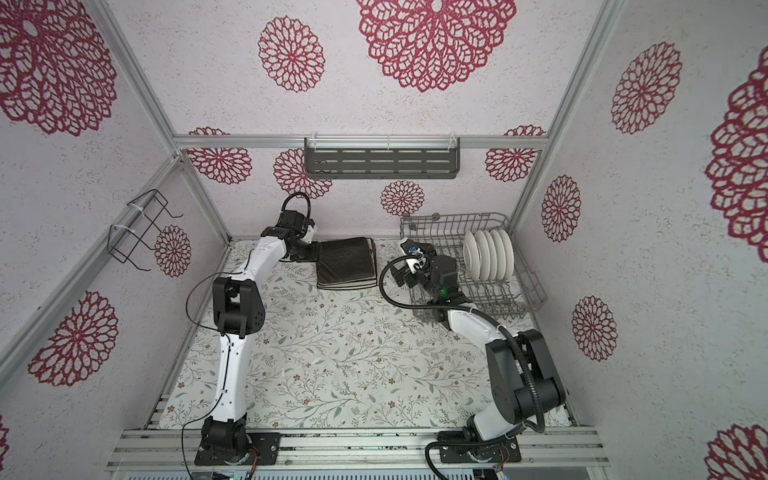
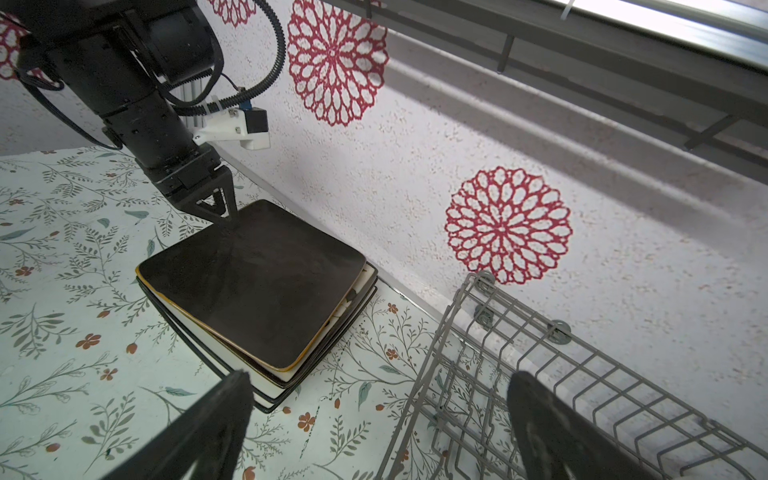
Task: Unload the plates from the dish rack
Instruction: 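Set the dark plate flat on the stack and open the left gripper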
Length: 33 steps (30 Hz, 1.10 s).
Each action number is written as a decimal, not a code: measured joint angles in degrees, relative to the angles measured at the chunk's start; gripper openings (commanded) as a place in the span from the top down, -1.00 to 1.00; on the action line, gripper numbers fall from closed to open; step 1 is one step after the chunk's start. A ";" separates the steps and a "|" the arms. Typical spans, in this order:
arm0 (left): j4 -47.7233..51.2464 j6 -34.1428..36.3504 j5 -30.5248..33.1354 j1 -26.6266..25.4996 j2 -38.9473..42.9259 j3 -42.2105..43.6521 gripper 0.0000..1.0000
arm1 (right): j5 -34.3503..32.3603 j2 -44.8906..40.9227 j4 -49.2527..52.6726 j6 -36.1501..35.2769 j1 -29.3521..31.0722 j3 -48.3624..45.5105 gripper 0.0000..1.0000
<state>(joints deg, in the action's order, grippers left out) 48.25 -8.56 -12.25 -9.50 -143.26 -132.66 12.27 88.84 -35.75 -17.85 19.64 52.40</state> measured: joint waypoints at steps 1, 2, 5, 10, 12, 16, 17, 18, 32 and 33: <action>-0.17 0.00 -0.11 0.00 0.00 0.00 0.03 | 0.00 0.09 0.00 0.00 0.00 0.00 -0.98; -0.24 -0.02 -0.24 0.00 0.00 0.00 0.03 | 0.00 0.09 0.00 0.00 0.00 0.00 -0.98; -0.42 -0.04 -0.61 0.00 0.00 -0.15 0.03 | -0.02 0.11 0.00 0.00 -0.02 0.00 -0.98; -0.46 -0.07 -1.01 0.00 -0.04 -0.68 0.01 | -0.02 0.15 0.00 -0.02 -0.07 0.00 -0.98; -0.44 -0.09 -1.01 0.00 -0.11 -1.01 0.00 | -0.02 0.35 0.00 -0.02 -0.09 0.15 -0.98; -0.37 -0.07 -0.83 0.00 -0.13 -1.20 -0.08 | -0.02 0.72 0.00 0.00 -0.11 0.35 -0.98; -0.33 -0.09 -0.70 0.00 -0.13 -1.20 -0.31 | -0.02 0.74 0.00 0.00 -0.11 0.35 -0.98; -0.35 -0.28 -0.63 0.00 -0.13 -1.20 -1.00 | 0.00 0.76 0.00 0.00 -0.11 0.35 -0.98; 0.07 -0.28 -0.57 -0.04 -0.87 -1.33 -0.95 | 0.00 1.49 0.02 0.00 -0.11 1.07 -0.98; 0.02 -0.31 -0.74 -0.09 -0.87 -1.33 -0.95 | 0.00 1.49 0.02 0.00 -0.11 1.07 -0.98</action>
<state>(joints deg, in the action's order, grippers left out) 48.27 -8.86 -12.99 -9.58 -144.14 -133.99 12.27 90.32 -35.73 -17.85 19.53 53.47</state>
